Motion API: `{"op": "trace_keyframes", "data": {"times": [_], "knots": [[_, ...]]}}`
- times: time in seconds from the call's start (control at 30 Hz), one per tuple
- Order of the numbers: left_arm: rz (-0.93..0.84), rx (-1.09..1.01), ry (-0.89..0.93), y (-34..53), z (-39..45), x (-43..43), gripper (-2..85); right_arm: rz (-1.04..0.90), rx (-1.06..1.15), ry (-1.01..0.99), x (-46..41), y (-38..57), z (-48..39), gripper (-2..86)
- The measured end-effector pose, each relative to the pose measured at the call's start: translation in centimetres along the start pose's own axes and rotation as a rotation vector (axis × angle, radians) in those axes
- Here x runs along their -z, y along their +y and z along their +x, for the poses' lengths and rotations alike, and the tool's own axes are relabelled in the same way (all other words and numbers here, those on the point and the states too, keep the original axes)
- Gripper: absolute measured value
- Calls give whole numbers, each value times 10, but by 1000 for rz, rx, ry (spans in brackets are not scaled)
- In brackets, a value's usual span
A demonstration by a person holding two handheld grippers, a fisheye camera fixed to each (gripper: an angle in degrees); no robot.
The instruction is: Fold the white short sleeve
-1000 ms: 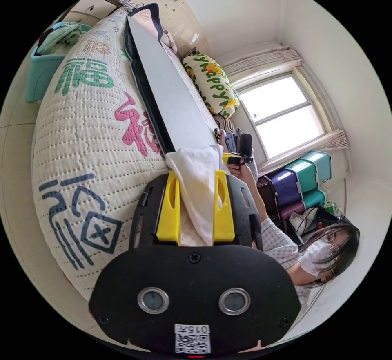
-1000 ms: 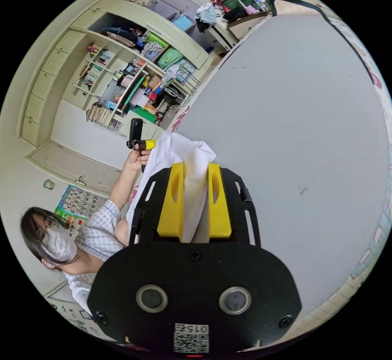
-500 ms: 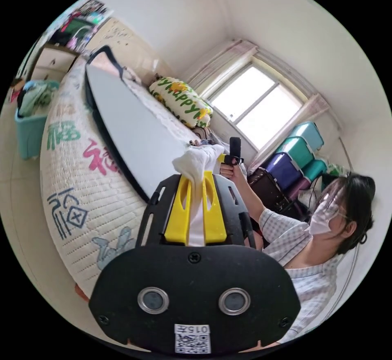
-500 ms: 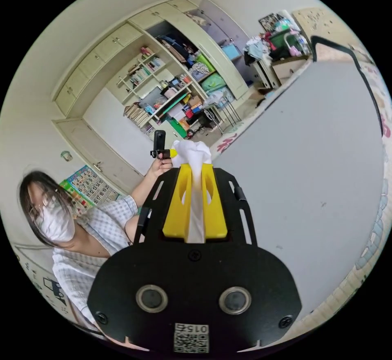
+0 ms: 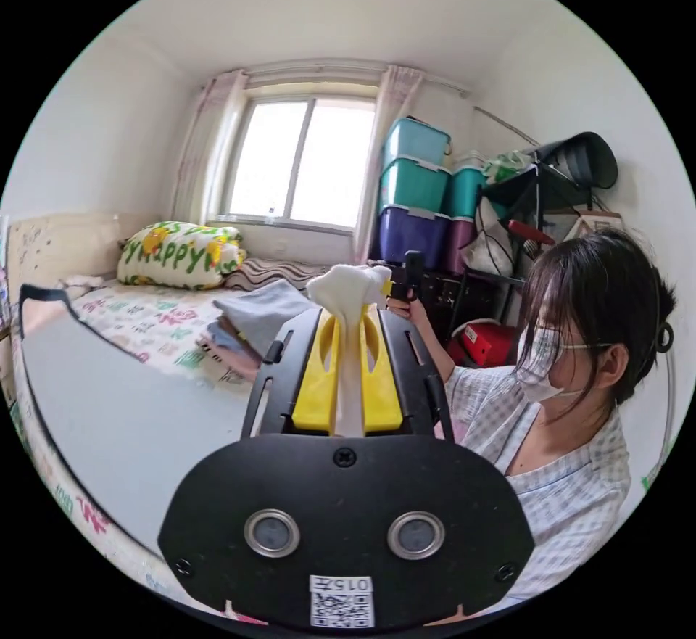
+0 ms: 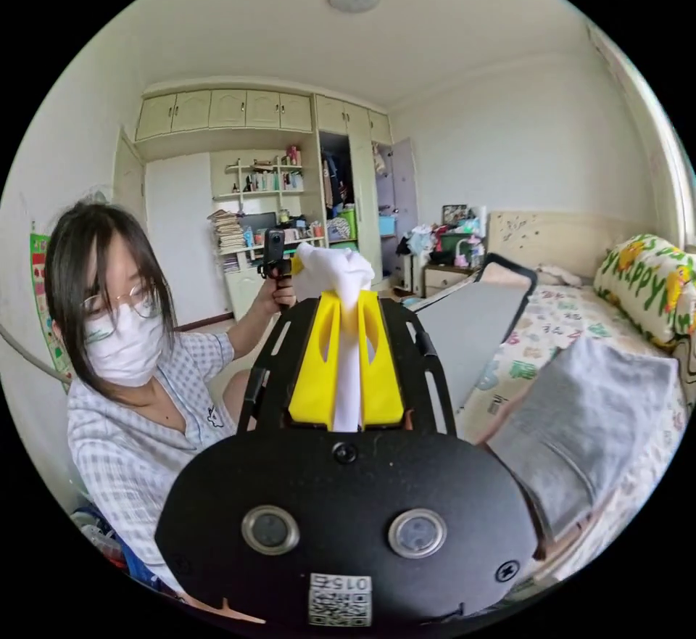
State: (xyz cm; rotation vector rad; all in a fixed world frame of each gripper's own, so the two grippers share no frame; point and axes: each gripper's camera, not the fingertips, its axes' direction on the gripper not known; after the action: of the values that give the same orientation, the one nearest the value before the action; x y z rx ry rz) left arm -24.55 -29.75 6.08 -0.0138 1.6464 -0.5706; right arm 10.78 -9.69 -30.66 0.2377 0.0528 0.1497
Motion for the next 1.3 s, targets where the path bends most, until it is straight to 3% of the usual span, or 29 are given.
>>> {"op": "trace_keyframes", "data": {"times": [0.23, 0.47, 0.6, 0.7, 0.77, 0.87, 1.03, 1.1, 1.17, 1.3], "knots": [[-25, -33, 281, -21, 7, -216, 27, 66, 17, 462, 161, 28, -42, 46], [-62, 57, 383, -44, -42, -431, 29, 12, -111, 789, 241, 35, 30, 45], [-116, 157, 272, -50, -101, -537, 35, -55, -274, 828, 254, 40, 129, 45], [-226, 246, 59, -45, -164, -629, 47, -152, -438, 894, 239, 53, 244, 47], [-386, 386, -183, -25, -207, -680, 75, -263, -624, 989, 208, 86, 336, 51], [-304, 445, -64, -9, -220, -683, 83, -394, -821, 1067, 166, 141, 398, 69], [-207, 332, 24, 2, -197, -645, 86, -391, -700, 1099, 136, 171, 389, 75], [-220, 259, 68, 10, -178, -624, 86, -385, -624, 1038, 128, 171, 369, 75], [-281, 152, 92, 33, -147, -592, 90, -369, -506, 854, 113, 168, 330, 75], [-445, 4, 7, 81, -104, -551, 97, -354, -361, 578, 86, 174, 258, 76]]}}
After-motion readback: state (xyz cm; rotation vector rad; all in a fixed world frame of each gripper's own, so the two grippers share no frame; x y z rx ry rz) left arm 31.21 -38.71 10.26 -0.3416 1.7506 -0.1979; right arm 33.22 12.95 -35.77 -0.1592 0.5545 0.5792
